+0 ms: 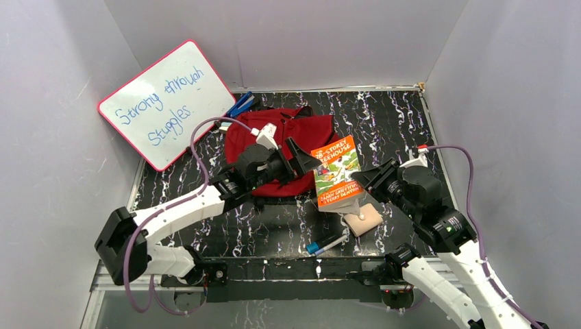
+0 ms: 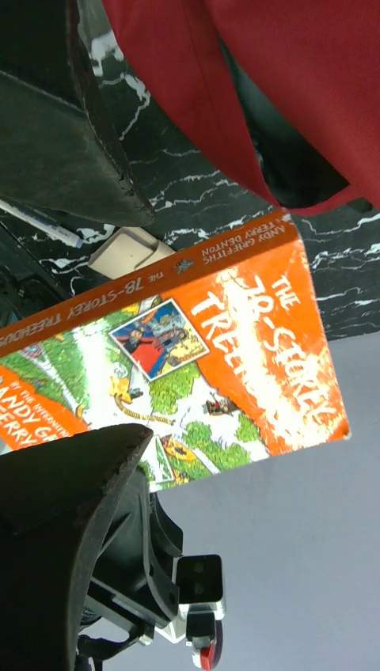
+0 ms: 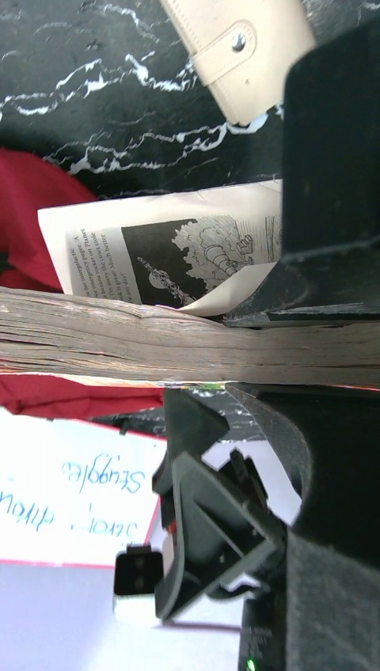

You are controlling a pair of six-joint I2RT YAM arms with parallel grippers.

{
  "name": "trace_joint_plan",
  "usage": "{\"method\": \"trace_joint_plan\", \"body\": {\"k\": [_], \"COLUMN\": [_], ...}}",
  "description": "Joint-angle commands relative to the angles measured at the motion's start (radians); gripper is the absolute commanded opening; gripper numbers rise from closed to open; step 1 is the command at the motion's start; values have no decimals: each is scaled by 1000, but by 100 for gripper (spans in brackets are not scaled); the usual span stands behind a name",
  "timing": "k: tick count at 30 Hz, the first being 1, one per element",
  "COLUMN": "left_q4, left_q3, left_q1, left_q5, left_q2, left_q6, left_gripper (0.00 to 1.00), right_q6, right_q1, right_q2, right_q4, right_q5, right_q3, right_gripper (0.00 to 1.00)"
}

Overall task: Pack the student bag
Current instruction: Pick up the book from the center of the board.

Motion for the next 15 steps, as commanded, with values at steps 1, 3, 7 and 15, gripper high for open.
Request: {"method": "trace_joint_plan", "body": {"k": [1, 3, 7, 15], "left_q4": [125, 159, 250, 270], "left_q3": [9, 19, 23, 43], "left_q1": [8, 8, 11, 16], "left_q5": [70, 95, 140, 151], "left_q2": [57, 80, 117, 125], "left_q6": [-54, -62, -95, -101], "left_gripper": [91, 92, 88, 32], "right_q6": [54, 59, 71, 47], "right_q1": [2, 2, 2, 2], "right_q2": [-22, -34, -29, -11], "right_q4": [236, 270, 285, 259], "right_q5": [-6, -16, -43, -39], "right_q3": [19, 1, -13, -12], "right_gripper": [0, 0, 0, 0]}}
